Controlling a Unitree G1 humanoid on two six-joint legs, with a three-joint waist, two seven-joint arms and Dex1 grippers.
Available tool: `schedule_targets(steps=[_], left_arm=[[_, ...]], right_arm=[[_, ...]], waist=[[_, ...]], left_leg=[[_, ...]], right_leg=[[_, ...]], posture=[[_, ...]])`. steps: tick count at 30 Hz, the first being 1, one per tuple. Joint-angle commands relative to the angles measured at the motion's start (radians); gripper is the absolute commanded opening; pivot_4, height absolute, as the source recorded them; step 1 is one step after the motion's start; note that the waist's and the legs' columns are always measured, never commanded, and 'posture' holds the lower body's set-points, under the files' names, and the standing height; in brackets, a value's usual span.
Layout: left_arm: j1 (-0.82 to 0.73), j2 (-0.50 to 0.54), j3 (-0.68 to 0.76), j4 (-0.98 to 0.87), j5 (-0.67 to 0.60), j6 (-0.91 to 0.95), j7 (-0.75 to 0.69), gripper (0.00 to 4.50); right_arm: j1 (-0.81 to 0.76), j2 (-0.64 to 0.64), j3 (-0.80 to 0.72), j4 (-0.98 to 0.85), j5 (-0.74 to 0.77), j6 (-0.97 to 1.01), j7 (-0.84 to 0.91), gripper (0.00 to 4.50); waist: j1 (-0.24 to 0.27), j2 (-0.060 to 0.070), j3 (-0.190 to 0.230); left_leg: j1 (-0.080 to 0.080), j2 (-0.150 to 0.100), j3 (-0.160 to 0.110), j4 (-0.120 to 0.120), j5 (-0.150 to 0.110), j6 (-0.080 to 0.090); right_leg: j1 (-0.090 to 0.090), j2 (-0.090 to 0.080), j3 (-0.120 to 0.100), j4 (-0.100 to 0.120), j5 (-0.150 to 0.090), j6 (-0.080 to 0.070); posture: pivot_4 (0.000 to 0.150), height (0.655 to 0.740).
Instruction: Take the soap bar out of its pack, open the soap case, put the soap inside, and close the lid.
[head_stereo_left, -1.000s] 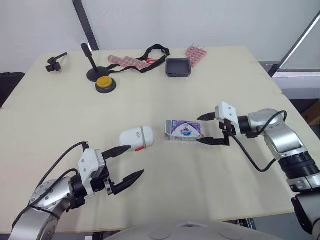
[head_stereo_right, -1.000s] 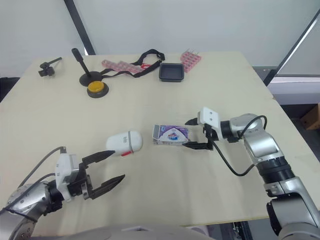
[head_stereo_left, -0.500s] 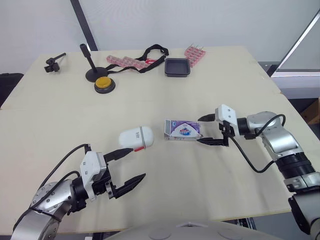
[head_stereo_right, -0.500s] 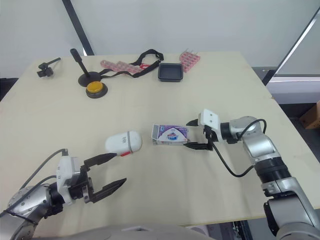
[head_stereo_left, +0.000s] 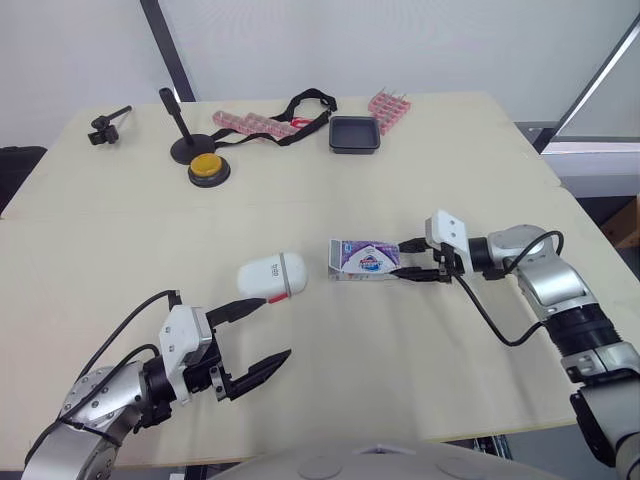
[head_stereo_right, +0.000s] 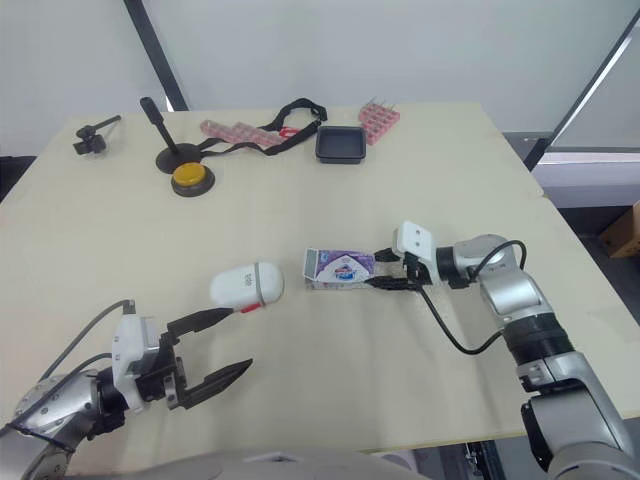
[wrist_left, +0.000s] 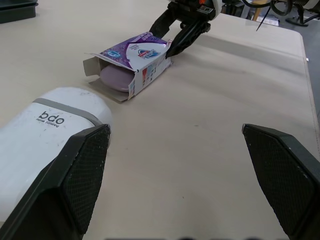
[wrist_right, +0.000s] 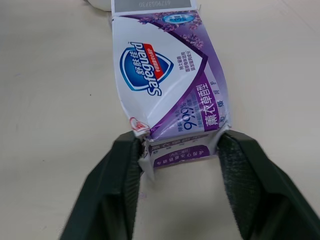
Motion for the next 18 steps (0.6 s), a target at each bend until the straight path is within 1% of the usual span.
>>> schedule_targets(steps=[1, 10, 18], left_arm=[[0.002, -0.001, 0.009, -0.027, -0.015, -0.015, 0.002, 4.50], [0.004, -0.002, 0.010, -0.020, -0.011, -0.021, 0.003, 4.50], [0.003, -0.001, 0.010, -0.010, -0.011, -0.022, -0.001, 4.50]], right_arm=[[-0.016, -0.006, -0.013, -0.008, -0.004, -0.025, -0.001, 2.36], [-0.026, -0.012, -0.006, 0.008, -0.007, -0.042, 0.010, 2.36], [-0.074, -0.061, -0.029, -0.047, 0.017, 0.024, 0.042, 2.36]], waist=[[0.000, 0.000, 0.000], [0.000, 0.000, 0.000], [-0.001, 0.000, 0.000]], left_leg=[[0.000, 0.000, 0.000, 0.000, 0.000, 0.000], [0.000, 0.000, 0.000, 0.000, 0.000, 0.000], [0.000, 0.000, 0.000, 0.000, 0.000, 0.000]], right_leg=[[0.000, 0.000, 0.000, 0.000, 0.000, 0.000], [0.000, 0.000, 0.000, 0.000, 0.000, 0.000], [0.000, 0.000, 0.000, 0.000, 0.000, 0.000]], posture=[[0.150, 0.7291], [0.150, 0.7291], [0.150, 0.7291]])
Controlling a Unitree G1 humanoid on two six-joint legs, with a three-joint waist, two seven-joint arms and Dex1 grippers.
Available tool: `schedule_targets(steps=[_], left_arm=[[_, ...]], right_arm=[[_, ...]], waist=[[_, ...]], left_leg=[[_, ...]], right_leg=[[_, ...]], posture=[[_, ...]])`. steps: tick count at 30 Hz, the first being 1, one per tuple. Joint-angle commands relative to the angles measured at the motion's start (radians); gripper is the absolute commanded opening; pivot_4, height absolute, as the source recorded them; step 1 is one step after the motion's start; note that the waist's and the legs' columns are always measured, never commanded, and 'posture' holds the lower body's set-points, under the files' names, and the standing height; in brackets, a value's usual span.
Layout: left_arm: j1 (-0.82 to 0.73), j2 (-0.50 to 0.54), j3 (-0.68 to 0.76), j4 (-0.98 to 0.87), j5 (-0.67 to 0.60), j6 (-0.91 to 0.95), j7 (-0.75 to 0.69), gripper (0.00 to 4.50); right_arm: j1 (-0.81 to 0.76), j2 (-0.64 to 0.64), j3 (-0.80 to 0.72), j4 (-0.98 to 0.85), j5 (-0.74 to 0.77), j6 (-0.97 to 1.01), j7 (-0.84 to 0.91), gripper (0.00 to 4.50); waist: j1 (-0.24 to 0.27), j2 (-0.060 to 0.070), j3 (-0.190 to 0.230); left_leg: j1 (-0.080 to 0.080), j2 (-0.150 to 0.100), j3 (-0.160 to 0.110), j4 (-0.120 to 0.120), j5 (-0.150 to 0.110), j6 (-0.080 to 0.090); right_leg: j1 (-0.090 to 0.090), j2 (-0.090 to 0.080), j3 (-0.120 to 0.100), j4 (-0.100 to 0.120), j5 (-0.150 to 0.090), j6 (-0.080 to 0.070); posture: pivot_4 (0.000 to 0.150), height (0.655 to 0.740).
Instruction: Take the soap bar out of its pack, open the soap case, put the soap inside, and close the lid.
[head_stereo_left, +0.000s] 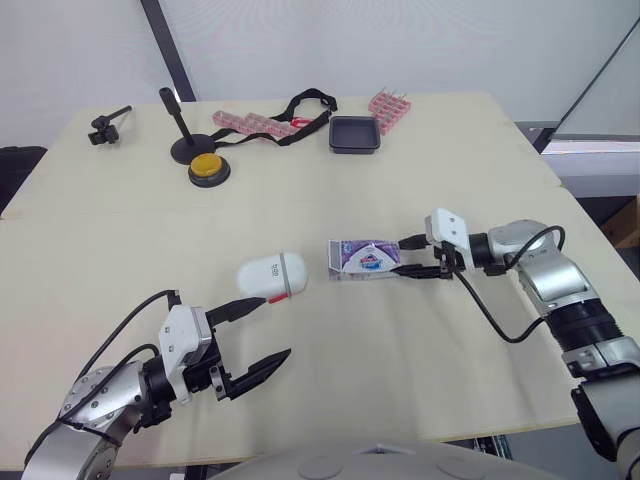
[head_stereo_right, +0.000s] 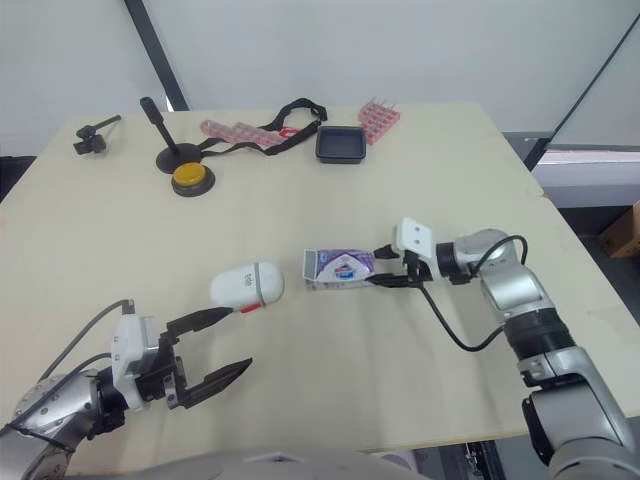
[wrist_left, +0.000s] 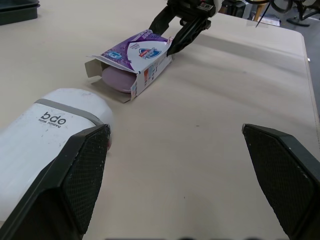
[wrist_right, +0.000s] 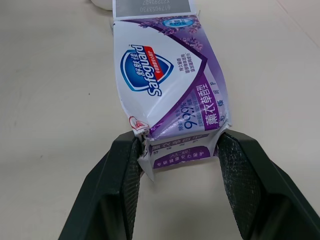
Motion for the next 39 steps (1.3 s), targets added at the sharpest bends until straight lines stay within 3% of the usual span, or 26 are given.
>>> schedule_targets(steps=[1, 13, 18, 39], left_arm=[[0.000, -0.001, 0.010, -0.010, -0.012, -0.017, -0.003, 4.50], [-0.011, -0.002, 0.005, 0.009, -0.007, -0.022, -0.011, 4.50], [-0.013, -0.003, 0.002, 0.011, -0.006, -0.024, -0.010, 4.50], [-0.035, 0.004, -0.012, 0.010, -0.009, -0.007, -0.003, 4.50]], right_arm=[[-0.046, -0.033, -0.039, -0.049, 0.022, 0.020, 0.018, 2.36], [-0.050, -0.068, -0.031, -0.072, 0.027, 0.053, 0.059, 2.36], [-0.044, -0.064, -0.033, -0.072, 0.017, 0.038, 0.050, 1.18], [-0.147, -0.192, -0.016, -0.148, -0.024, 0.032, 0.097, 1.18]], waist=[[-0.001, 0.000, 0.000], [0.001, 0.000, 0.000], [0.001, 0.000, 0.000], [0.003, 0.000, 0.000]], left_leg=[[0.000, 0.000, 0.000, 0.000, 0.000, 0.000], [0.000, 0.000, 0.000, 0.000, 0.000, 0.000], [0.000, 0.000, 0.000, 0.000, 0.000, 0.000], [0.000, 0.000, 0.000, 0.000, 0.000, 0.000]], right_leg=[[0.000, 0.000, 0.000, 0.000, 0.000, 0.000], [0.000, 0.000, 0.000, 0.000, 0.000, 0.000], [0.000, 0.000, 0.000, 0.000, 0.000, 0.000], [0.000, 0.000, 0.000, 0.000, 0.000, 0.000]], posture=[[0.150, 0.7291], [0.150, 0.7291], [0.150, 0.7291], [0.150, 0.7291]])
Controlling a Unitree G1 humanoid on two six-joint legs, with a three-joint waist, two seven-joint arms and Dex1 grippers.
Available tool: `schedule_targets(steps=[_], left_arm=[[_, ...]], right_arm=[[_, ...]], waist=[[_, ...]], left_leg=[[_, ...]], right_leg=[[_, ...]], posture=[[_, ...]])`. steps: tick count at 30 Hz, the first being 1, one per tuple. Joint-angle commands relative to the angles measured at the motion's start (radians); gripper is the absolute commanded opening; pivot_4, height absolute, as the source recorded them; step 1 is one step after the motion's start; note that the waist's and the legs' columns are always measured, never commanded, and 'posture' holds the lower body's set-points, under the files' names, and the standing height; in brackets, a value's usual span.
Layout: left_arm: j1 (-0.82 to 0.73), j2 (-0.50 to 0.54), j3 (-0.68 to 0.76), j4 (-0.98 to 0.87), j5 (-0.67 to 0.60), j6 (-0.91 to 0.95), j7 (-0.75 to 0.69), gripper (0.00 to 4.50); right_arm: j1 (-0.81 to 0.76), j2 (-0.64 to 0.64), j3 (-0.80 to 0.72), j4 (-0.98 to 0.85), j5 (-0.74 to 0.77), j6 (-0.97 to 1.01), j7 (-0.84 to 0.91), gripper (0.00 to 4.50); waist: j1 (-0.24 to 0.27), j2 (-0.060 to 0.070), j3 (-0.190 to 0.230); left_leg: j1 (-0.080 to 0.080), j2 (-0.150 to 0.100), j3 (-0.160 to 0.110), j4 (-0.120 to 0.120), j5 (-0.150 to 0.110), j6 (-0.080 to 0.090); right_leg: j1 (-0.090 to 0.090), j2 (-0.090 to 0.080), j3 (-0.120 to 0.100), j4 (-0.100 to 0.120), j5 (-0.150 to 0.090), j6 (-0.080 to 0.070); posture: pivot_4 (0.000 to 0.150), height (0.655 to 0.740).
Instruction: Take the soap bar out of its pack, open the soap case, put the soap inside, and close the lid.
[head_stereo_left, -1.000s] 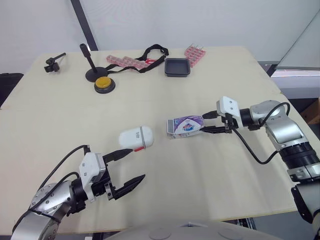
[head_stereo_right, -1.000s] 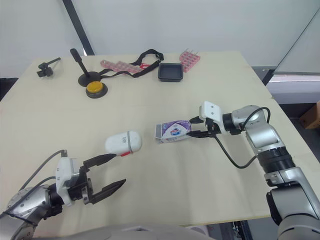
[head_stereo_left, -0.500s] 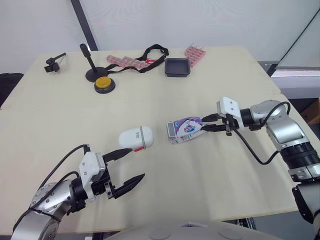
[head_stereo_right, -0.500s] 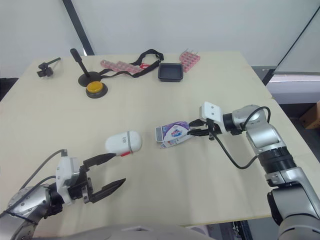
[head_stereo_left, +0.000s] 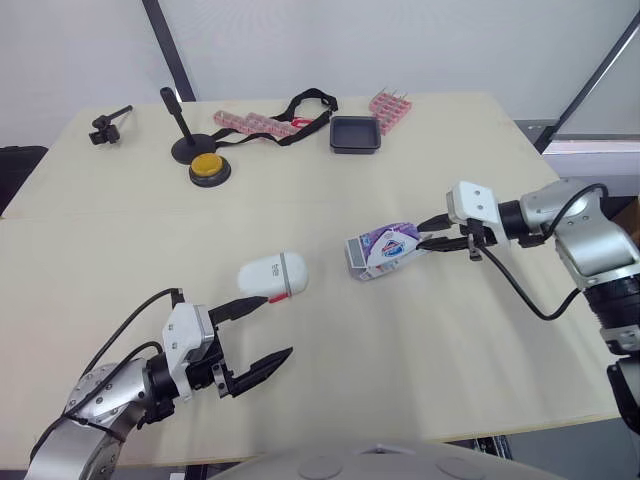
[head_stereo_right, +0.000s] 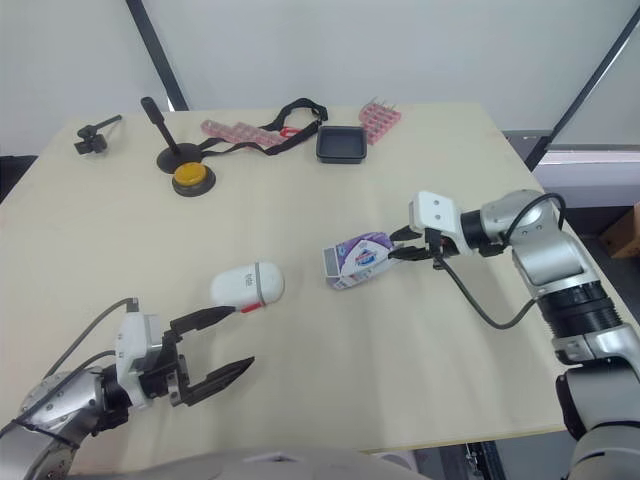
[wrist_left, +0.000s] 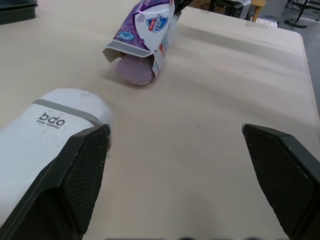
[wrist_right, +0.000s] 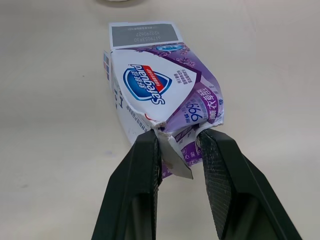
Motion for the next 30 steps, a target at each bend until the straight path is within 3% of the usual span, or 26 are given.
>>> schedule_targets(steps=[1, 8, 13, 17, 22, 26, 30], left_arm=[[-0.008, 0.005, 0.004, -0.012, -0.011, -0.003, -0.001, 4.50], [-0.023, 0.015, 0.001, -0.012, -0.013, 0.004, -0.014, 4.50], [-0.040, 0.030, 0.015, 0.002, -0.021, 0.012, -0.025, 4.50], [-0.053, 0.037, 0.012, 0.003, -0.026, 0.018, -0.036, 4.50], [-0.071, 0.043, 0.019, 0.009, -0.033, 0.030, -0.043, 4.50], [-0.078, 0.048, 0.026, 0.013, -0.040, 0.037, -0.044, 4.50], [-0.086, 0.048, 0.027, 0.015, -0.044, 0.043, -0.040, 4.50]], right_arm=[[-0.043, -0.021, -0.012, -0.032, -0.005, -0.002, 0.018, 1.18], [-0.056, -0.067, -0.029, 0.008, -0.016, -0.067, 0.058, 1.18], [0.054, -0.222, -0.179, 0.041, 0.062, -0.062, 0.101, 1.18], [0.159, -0.271, -0.332, 0.057, 0.131, -0.021, 0.059, 1.18], [0.329, -0.184, -0.579, 0.018, 0.192, 0.057, -0.184, 1.18], [0.477, 0.004, -0.746, -0.022, 0.167, 0.042, -0.497, 1.18], [0.551, 0.148, -0.807, -0.046, 0.134, 0.056, -0.741, 1.18]], waist=[[0.000, 0.000, 0.000], [0.004, 0.000, 0.000], [0.020, 0.000, 0.000], [0.017, 0.000, 0.000], [0.018, 0.001, -0.001], [0.021, 0.001, -0.001], [0.017, 0.004, -0.002]], left_leg=[[0.000, 0.000, 0.000, 0.000, 0.000, 0.000], [-0.001, 0.000, 0.000, 0.000, 0.000, 0.000], [-0.002, 0.000, 0.000, 0.000, 0.000, 0.000], [-0.001, 0.000, 0.000, 0.000, 0.000, 0.000], [0.000, 0.000, 0.001, 0.000, 0.000, 0.000], [0.001, 0.000, 0.001, 0.000, 0.000, 0.000], [0.001, -0.002, 0.001, 0.000, 0.000, 0.000]], right_leg=[[0.000, 0.000, 0.000, 0.000, 0.000, 0.000], [0.000, 0.000, 0.000, 0.000, 0.000, 0.000], [0.000, -0.001, 0.000, -0.001, 0.000, 0.000], [0.000, 0.000, 0.000, -0.001, 0.000, 0.000], [0.000, 0.000, 0.001, -0.001, 0.000, 0.000], [0.001, 0.000, 0.001, -0.001, 0.000, 0.000], [0.001, -0.001, 0.001, -0.001, 0.000, 0.000]], posture=[[0.150, 0.7291], [0.150, 0.7291], [0.150, 0.7291], [0.150, 0.7291], [0.150, 0.7291], [0.150, 0.7291], [0.150, 0.7291]])
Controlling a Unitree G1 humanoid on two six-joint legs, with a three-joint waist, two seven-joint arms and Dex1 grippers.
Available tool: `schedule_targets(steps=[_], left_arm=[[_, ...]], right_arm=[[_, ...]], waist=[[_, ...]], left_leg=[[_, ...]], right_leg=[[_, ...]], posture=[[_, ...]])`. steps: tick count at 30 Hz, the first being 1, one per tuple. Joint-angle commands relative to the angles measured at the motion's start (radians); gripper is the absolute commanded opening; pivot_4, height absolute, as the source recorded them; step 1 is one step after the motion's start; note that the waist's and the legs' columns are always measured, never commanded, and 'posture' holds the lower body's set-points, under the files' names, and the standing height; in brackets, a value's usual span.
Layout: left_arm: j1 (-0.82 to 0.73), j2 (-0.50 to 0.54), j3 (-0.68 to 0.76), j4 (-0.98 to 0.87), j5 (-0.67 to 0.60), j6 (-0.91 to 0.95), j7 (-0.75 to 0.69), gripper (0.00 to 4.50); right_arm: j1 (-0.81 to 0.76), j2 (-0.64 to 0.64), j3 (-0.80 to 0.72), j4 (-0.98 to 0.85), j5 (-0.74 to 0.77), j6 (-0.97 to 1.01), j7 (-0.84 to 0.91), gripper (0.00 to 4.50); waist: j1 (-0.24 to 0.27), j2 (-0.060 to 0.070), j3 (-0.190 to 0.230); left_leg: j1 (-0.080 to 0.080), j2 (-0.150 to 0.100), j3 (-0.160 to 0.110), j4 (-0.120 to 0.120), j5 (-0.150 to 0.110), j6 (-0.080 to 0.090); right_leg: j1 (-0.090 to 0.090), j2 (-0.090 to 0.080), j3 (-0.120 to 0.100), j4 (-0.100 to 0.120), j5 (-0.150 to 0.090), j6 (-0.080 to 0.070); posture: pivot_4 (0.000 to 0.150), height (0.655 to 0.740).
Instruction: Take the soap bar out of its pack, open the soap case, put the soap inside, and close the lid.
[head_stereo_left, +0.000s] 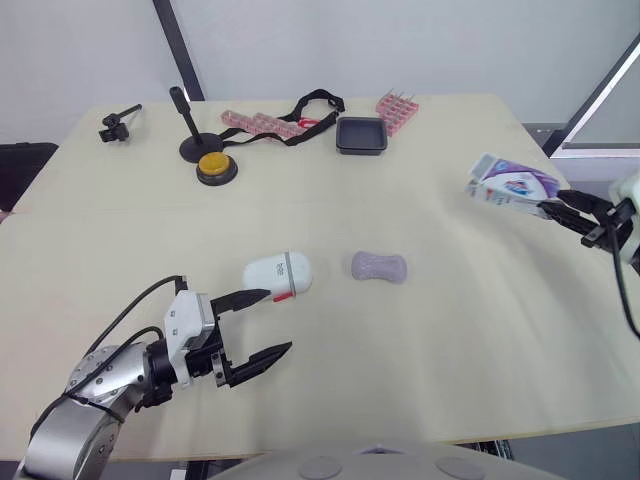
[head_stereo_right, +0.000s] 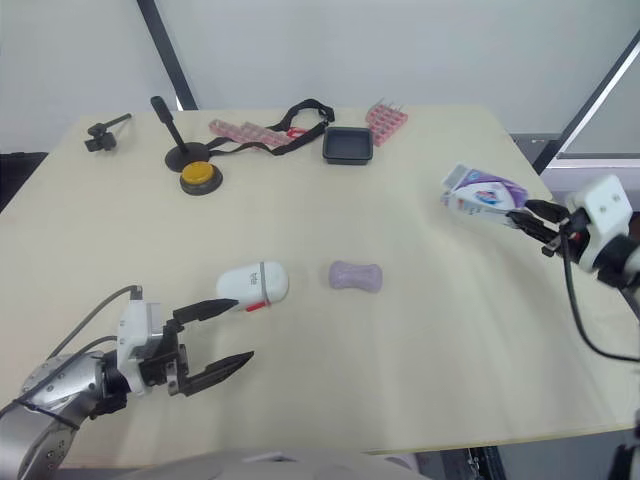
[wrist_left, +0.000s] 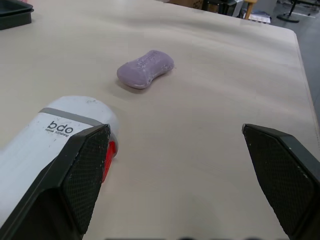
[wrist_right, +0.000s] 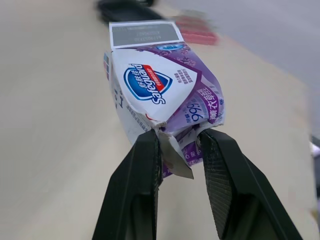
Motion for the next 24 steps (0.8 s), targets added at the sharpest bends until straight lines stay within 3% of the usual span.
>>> schedule_targets(steps=[1, 8, 21, 24], left_arm=[[-0.010, 0.008, 0.022, -0.011, -0.014, 0.000, 0.003, 4.50], [-0.019, 0.010, 0.026, 0.001, -0.012, -0.003, 0.001, 4.50], [-0.030, -0.009, -0.002, 0.007, 0.007, -0.020, 0.014, 4.50], [-0.035, -0.014, -0.005, 0.011, 0.010, -0.021, 0.015, 4.50]], right_arm=[[0.036, 0.065, -0.069, -0.054, -0.014, 0.022, -0.189, 1.18], [0.055, 0.205, -0.013, -0.159, 0.035, 0.147, -0.336, 1.18], [-0.024, 0.226, 0.107, -0.134, 0.046, 0.220, -0.354, 1.18], [-0.014, 0.205, 0.135, -0.155, 0.037, 0.209, -0.328, 2.17]], waist=[[-0.004, 0.002, 0.000], [-0.027, 0.004, 0.000], [-0.027, 0.004, 0.000], [-0.023, 0.004, 0.000]], left_leg=[[0.000, 0.000, 0.000, 0.000, 0.000, 0.000], [0.004, -0.001, 0.000, -0.003, 0.001, -0.002], [0.005, -0.002, 0.000, -0.004, 0.002, -0.005], [0.005, -0.002, 0.000, -0.004, 0.004, -0.007]], right_leg=[[0.000, 0.000, 0.000, 0.000, 0.000, 0.000], [0.002, 0.000, 0.001, 0.000, 0.000, 0.000], [0.004, -0.001, 0.001, 0.000, 0.000, 0.001], [0.004, -0.001, 0.000, 0.000, 0.000, 0.001]], posture=[[0.150, 0.7291], [0.150, 0.7291], [0.150, 0.7291], [0.150, 0.7291]])
